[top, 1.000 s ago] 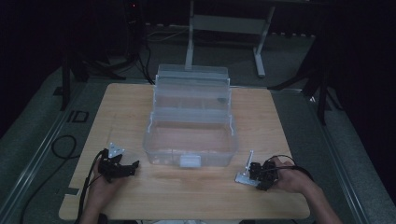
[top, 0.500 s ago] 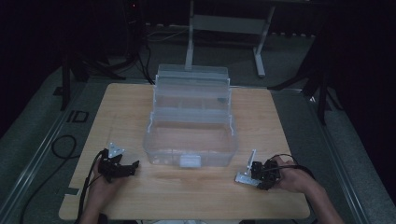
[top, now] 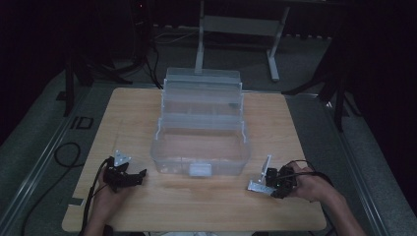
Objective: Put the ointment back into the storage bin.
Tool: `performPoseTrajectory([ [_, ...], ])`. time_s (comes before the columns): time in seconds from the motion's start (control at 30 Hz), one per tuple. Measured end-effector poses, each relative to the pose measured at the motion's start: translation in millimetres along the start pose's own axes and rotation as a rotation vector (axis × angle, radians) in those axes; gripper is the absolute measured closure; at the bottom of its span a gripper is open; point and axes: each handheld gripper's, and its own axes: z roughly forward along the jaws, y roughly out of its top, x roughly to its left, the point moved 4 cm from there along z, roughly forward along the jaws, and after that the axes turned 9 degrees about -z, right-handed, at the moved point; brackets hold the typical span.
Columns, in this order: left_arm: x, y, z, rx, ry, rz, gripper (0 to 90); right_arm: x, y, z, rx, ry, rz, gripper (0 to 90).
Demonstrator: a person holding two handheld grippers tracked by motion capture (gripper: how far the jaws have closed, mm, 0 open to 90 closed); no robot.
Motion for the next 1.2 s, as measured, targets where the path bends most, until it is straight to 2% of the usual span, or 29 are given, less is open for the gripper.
performPoseTrajectory([
  [1.2, 0.0, 0.0, 0.0, 0.000, 0.000, 0.000, 14.6, -2.9, 7.0, -47.0, -0.039, -0.050, -0.044, 70.3],
])
